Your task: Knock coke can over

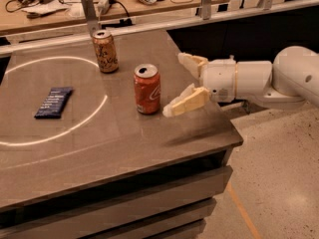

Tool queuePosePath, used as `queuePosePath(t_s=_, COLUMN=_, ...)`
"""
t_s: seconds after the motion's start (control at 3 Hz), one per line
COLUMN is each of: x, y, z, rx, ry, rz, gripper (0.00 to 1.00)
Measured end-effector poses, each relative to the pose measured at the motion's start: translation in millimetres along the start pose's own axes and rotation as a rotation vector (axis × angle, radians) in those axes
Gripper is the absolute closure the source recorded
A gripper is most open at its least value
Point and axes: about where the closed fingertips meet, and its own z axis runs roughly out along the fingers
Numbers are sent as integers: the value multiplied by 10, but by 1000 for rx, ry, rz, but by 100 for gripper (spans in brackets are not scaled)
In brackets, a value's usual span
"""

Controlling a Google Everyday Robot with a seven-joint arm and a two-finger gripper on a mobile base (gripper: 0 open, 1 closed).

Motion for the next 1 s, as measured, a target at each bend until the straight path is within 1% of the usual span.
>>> queuePosePath(t_s=0.33, x=72, y=130, z=234, rx=-23, ry=-9, rz=32, gripper=0)
queuePosePath(t_s=0.67, x=213, y=163, z=460, rx=-44, ry=-12, rz=50, gripper=0)
queuePosePath(t_s=1.0, x=299, y=133, z=587, rx=-52, ry=-25, rz=49, gripper=0)
